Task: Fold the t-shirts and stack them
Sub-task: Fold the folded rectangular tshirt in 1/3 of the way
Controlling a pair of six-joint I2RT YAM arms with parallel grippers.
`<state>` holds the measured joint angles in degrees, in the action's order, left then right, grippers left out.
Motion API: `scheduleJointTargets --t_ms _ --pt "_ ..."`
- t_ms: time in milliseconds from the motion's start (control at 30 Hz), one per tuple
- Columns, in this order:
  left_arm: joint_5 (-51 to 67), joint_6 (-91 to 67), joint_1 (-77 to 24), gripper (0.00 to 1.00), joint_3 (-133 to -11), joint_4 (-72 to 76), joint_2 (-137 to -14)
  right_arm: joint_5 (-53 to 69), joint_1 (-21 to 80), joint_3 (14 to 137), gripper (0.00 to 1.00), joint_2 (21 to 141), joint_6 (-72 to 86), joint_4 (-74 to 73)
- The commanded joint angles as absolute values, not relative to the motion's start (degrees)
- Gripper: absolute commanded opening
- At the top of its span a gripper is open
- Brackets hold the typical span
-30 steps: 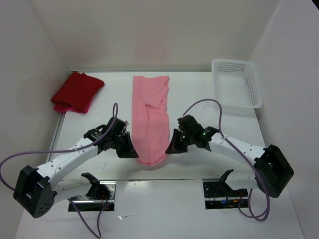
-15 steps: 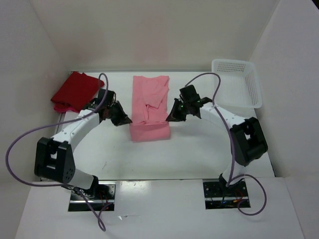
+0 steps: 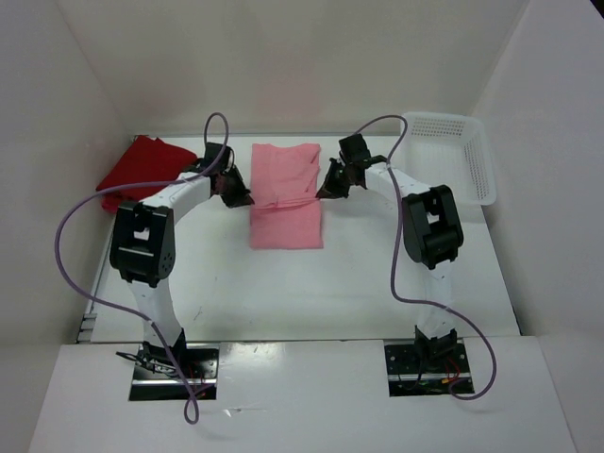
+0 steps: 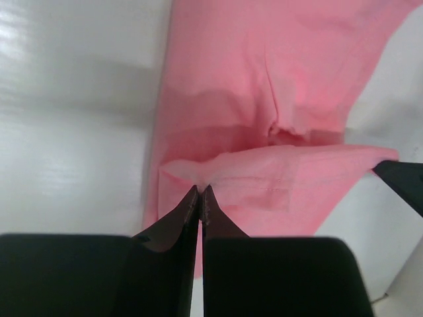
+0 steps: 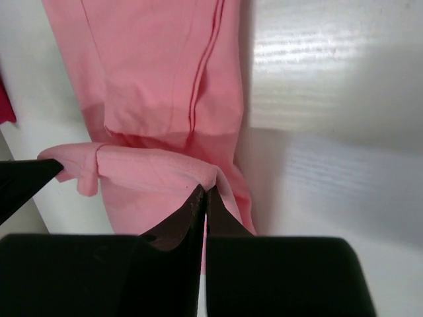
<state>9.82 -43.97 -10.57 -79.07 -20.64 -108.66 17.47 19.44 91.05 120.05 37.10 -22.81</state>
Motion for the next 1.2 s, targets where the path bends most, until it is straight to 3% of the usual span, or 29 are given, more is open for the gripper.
scheduleJointTargets --t_ms 0,67,100,133,200,267,400,467,533,567,700,1167 --pt "7.7 -41.4 -10.1 0.07 -83.9 -18.5 -112.0 16.8 19.1 97.5 0.01 123.6 34.5 -24.0" --pt "7.0 -41.4 -10.1 0.07 -86.6 -18.5 -113.4 16.8 19.1 100.4 0.01 125.4 34.5 -24.5" --pt "8.4 -41.4 -9.1 0.44 -88.1 -15.1 -114.7 16.1 19.1 102.5 0.14 126.8 33.9 -25.1" --pt "8.4 -41.4 -9.1 0.44 -88.2 -15.0 -114.7 16.1 19.1 102.6 0.14 126.8 33.9 -25.1" --pt "7.7 -41.4 -9.1 0.60 -88.2 -14.5 -112.2 16.1 19.1 102.6 0.27 126.0 33.9 -25.1" --pt "6.5 -41.4 -9.1 0.64 -87.5 -13.5 -108.2 16.1 19.1 102.6 0.32 124.4 32.5 -25.7" --pt "7.5 -41.4 -9.1 0.62 -83.7 -12.9 -103.3 14.7 19.1 97.8 0.36 119.2 32.5 -25.7" --pt "12.6 -44.4 -9.6 0.54 -79.7 -11.5 -100.9 14.7 19.1 94.3 0.28 115.5 32.5 -23.8" --pt "14.5 -45.8 -11.4 0.52 -72.6 -9.9 -99.0 15.2 20.2 89.0 0.20 113.6 33.0 -22.4" --pt "15.3 -48.1 -13.3 0.51 -69.6 -6.6 -96.9 15.2 21.0 87.9 0.10 112.9 33.0 -21.8" --pt "16.7 -54.6 -18.6 0.50 -59.5 0.0 -95.5 17.5 25.5 87.7 0.01 116.0 32.5 -21.8" --pt "10.9 -57.7 -21.5 0.49 -51.9 -0.4 -101.0 20.8 27.9 104.7 0.01 133.0 33.6 -23.2"
